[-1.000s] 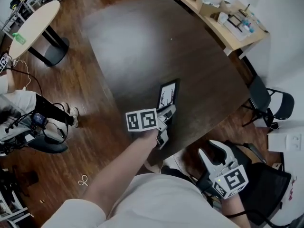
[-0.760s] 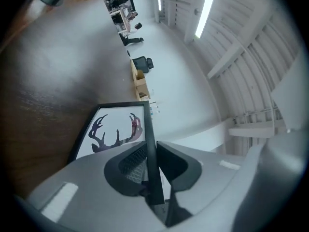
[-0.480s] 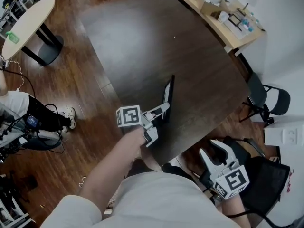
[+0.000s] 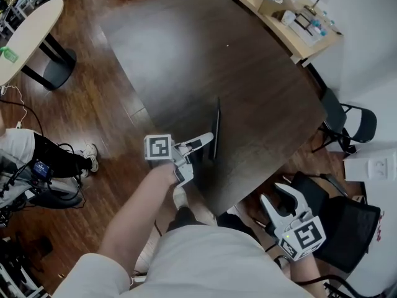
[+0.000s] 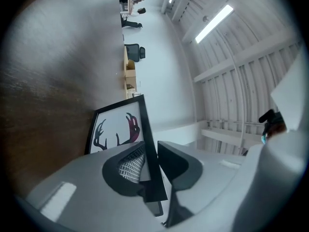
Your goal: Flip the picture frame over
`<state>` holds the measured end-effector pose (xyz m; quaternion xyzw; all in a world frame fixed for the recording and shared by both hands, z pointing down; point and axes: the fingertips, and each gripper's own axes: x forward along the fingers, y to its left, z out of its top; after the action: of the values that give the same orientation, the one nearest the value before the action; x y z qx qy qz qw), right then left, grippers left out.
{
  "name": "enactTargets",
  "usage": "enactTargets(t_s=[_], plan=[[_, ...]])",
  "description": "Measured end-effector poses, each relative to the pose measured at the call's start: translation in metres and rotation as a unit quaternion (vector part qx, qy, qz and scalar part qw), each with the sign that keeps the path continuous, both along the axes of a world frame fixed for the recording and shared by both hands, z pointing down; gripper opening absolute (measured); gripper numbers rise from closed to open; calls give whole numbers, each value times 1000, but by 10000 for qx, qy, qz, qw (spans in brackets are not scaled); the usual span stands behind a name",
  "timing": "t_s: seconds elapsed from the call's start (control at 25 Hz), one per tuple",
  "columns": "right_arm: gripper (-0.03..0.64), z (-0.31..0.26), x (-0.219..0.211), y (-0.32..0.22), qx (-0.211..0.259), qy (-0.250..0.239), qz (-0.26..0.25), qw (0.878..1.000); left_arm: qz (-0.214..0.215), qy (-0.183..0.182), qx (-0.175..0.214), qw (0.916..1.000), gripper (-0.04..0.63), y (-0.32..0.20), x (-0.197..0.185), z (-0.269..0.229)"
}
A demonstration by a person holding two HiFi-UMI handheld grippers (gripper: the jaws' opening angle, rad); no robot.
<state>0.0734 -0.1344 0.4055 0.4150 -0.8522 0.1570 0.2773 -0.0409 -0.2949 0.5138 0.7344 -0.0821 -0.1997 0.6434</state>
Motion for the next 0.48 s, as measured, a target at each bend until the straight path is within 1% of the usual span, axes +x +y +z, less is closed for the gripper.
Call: enactTargets(t_s=[0.08,0.28,0.36,0.48], plan=[[138,1,-3,2,-26,8,56,10000,115,71,74,9999,79,0,-5,0],[138,0,-7,2,-56,13,150,9999,299,184,132,9993,110,-1,-16,1],[138,-1,-7,2,-59,17,183,9998,368,89,201,9991,118,0,-20,6],[138,-1,-12,4,-55,16,228,9997,495,-135,136,9986,117,5,-27,19]])
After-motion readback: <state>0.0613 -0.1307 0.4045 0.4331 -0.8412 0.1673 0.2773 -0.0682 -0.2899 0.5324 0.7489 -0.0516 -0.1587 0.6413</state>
